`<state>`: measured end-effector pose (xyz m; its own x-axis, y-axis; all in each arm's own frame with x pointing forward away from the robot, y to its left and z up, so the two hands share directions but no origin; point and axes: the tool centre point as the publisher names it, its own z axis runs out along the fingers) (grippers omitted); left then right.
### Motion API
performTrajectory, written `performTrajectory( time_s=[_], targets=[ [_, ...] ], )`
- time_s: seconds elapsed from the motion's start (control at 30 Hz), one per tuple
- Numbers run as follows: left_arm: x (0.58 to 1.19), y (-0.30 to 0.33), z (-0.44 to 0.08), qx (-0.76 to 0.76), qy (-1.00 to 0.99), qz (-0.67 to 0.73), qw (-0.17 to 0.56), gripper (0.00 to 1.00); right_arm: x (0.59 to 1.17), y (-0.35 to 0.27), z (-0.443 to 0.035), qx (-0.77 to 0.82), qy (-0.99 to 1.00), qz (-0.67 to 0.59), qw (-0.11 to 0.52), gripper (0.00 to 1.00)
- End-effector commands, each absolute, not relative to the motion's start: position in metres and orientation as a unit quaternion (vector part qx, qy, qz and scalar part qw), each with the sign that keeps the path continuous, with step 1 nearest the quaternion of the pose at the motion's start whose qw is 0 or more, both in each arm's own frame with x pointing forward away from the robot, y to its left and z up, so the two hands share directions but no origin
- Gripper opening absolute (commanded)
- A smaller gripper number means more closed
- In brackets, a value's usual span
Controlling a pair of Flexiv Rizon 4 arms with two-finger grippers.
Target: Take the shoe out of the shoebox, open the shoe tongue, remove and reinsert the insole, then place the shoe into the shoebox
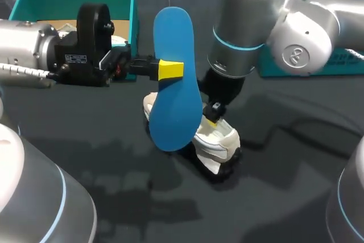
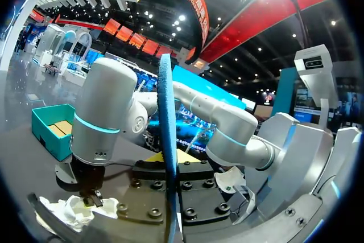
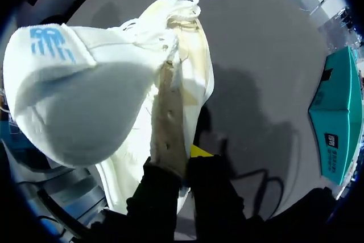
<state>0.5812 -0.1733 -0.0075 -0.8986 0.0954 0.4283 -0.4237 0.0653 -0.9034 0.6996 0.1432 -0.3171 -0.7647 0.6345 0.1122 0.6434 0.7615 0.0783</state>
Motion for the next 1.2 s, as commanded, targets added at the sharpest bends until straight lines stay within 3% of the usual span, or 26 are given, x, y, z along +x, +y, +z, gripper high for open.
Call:
performTrajectory(
  time_s=[0.03, 0.23, 0.6, 1.2],
  targets=[
    [0.582, -0.175, -0.008, 0.116, -0.704, 0.674, 0.193, 0.00, 0.693, 0.135, -0.315, -0.342, -0.936, -0.080, 0.029, 0.00],
    [0.582, -0.175, -0.008, 0.116, -0.704, 0.674, 0.193, 0.00, 0.693, 0.135, -0.315, -0.342, -0.936, -0.080, 0.029, 0.00],
    [0.582, -0.175, -0.008, 0.116, -0.704, 0.674, 0.193, 0.00, 0.684, 0.153, -0.331, -0.542, -0.834, -0.107, -0.002, 0.00],
    [0.582, -0.175, -0.008, 0.116, -0.704, 0.674, 0.193, 0.00, 0.692, 0.153, -0.332, -0.606, -0.787, -0.115, -0.010, 0.00]
  ],
)
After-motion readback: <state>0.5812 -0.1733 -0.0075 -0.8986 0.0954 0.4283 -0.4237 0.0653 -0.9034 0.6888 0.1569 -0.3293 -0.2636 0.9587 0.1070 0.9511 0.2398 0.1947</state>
